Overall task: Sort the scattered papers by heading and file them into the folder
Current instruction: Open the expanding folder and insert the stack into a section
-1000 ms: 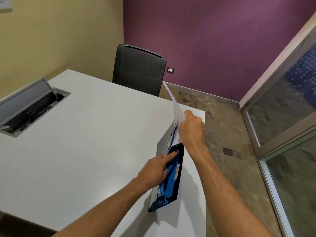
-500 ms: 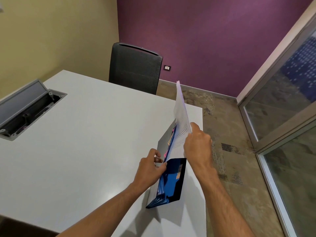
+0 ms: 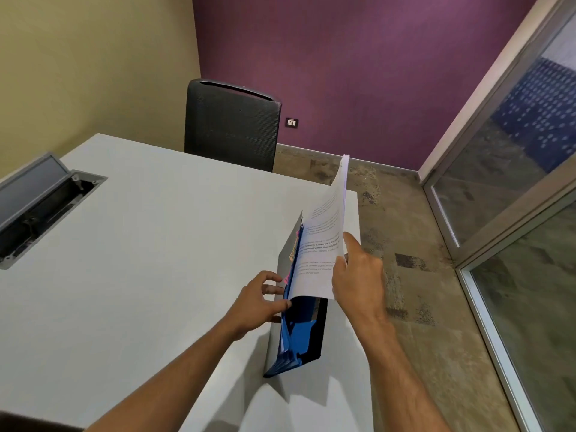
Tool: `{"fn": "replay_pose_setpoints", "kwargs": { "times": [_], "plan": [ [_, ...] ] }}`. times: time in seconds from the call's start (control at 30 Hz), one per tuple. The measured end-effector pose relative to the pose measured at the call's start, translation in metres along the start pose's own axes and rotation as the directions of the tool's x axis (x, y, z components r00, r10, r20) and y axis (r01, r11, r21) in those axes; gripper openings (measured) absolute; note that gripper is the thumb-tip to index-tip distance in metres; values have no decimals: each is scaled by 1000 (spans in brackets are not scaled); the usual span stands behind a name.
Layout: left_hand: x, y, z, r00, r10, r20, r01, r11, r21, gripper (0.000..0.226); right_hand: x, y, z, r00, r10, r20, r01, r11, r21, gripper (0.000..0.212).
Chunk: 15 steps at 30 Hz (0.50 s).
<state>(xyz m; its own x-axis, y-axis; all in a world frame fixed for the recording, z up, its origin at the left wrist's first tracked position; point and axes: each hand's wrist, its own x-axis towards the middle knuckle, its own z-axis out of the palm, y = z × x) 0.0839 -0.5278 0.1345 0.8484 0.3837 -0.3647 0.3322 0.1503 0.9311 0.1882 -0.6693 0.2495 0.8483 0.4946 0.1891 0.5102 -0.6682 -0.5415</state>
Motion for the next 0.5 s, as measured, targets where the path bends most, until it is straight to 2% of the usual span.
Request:
{"fn": "replay_pose_setpoints", "kwargs": {
  "times": [0.17, 0.33, 0.5],
  "plan": [
    [1, 1, -5, 995, -10, 101, 7, 999, 31, 43, -4, -10, 1, 994, -24, 109, 26, 1000, -13, 44],
    [3, -3, -8, 978, -75, 196, 70, 997, 30, 50, -1, -3, -3, 994, -44, 103, 47, 998, -33, 40],
    [5, 1, -1, 982, -74, 172, 57, 993, 102, 49, 0, -2, -7, 990, -62, 123, 74, 992, -99, 42]
  ]
}}
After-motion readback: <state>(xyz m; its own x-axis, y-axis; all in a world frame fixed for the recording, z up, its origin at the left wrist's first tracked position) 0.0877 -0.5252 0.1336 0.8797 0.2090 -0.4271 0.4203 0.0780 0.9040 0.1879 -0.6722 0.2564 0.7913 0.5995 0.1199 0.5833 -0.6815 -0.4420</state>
